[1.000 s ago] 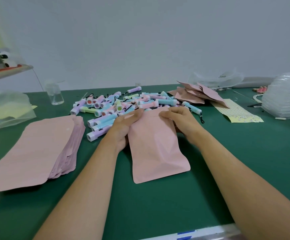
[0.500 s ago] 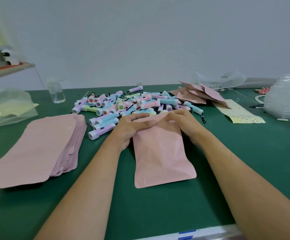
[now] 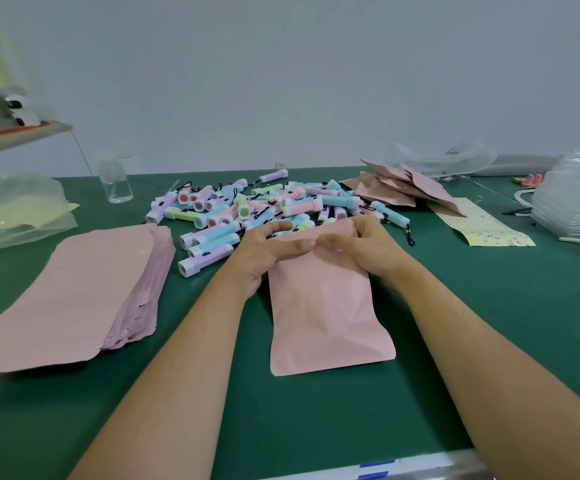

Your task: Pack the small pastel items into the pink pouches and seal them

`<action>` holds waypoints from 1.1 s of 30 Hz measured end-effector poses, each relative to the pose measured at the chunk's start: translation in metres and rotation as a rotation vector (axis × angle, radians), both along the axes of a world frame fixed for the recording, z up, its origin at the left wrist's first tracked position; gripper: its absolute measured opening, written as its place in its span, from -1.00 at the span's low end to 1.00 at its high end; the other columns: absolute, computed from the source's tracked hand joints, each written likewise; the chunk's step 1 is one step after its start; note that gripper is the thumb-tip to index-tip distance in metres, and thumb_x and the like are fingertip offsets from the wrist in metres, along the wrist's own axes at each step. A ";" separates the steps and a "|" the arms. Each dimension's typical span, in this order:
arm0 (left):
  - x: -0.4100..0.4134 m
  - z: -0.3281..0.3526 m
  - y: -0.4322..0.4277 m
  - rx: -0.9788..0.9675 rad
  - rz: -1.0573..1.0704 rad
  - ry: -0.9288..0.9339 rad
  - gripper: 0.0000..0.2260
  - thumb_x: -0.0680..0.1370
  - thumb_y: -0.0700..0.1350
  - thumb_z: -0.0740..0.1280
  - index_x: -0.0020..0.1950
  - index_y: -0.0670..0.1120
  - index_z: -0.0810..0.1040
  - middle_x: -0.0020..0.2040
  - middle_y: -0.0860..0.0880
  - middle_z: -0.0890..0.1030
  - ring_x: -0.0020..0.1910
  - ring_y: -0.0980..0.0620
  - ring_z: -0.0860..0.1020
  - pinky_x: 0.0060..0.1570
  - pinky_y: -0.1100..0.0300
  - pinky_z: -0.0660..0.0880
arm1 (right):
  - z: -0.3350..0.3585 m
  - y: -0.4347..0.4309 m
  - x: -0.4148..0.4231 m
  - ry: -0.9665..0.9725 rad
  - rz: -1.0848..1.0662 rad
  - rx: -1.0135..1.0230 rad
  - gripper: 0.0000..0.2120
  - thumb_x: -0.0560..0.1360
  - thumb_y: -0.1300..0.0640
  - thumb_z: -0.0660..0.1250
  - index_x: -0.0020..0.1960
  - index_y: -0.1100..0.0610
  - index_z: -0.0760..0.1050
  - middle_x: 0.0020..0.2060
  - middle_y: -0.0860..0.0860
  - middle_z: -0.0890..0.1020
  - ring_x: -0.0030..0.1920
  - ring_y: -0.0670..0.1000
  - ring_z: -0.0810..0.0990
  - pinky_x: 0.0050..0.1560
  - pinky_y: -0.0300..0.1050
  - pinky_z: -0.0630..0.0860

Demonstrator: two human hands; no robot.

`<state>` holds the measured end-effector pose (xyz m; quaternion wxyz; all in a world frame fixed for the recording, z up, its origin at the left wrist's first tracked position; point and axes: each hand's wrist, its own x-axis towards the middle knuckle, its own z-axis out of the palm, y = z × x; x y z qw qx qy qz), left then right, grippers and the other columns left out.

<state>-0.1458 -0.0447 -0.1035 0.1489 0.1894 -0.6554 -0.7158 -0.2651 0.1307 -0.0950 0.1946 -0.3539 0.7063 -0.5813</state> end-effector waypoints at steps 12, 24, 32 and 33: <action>-0.001 -0.002 -0.005 0.096 0.069 0.110 -0.58 0.27 -0.08 0.69 0.11 0.07 0.76 0.31 -0.10 0.67 0.20 -0.13 0.69 0.06 0.06 0.68 | -0.007 0.004 -0.014 -0.100 -0.093 -0.094 -0.70 0.36 0.05 0.59 -0.07 0.26 0.67 -0.15 0.18 0.75 -0.22 0.11 0.73 -0.28 -0.12 0.60; -0.001 -0.005 -0.006 -0.225 0.018 0.068 -0.55 0.30 0.20 0.67 0.16 0.20 0.73 0.29 0.07 0.66 0.26 0.02 0.62 0.29 0.04 0.56 | -0.001 0.007 -0.001 -0.060 0.012 0.006 -0.81 0.40 0.06 0.60 0.00 0.07 0.76 -0.07 0.10 0.77 -0.04 0.14 0.76 0.00 0.00 0.67; -0.003 -0.008 -0.006 -0.287 -0.048 0.082 -0.66 0.45 0.02 0.64 0.20 0.12 0.70 0.25 -0.10 0.69 0.20 -0.12 0.69 0.23 -0.04 0.63 | 0.006 0.010 -0.002 0.183 -0.068 0.121 -0.82 0.46 -0.14 0.49 -0.05 -0.07 0.75 -0.20 -0.13 0.73 -0.15 -0.11 0.69 -0.11 -0.09 0.57; -0.003 -0.009 -0.007 -0.282 -0.049 0.088 -0.66 0.45 0.01 0.63 0.20 0.12 0.70 0.27 -0.08 0.69 0.19 -0.09 0.69 0.22 -0.03 0.64 | 0.009 0.016 -0.007 0.251 -0.155 0.107 -0.76 0.47 -0.23 0.41 -0.05 -0.11 0.73 -0.23 -0.15 0.69 -0.18 -0.12 0.63 -0.16 -0.13 0.48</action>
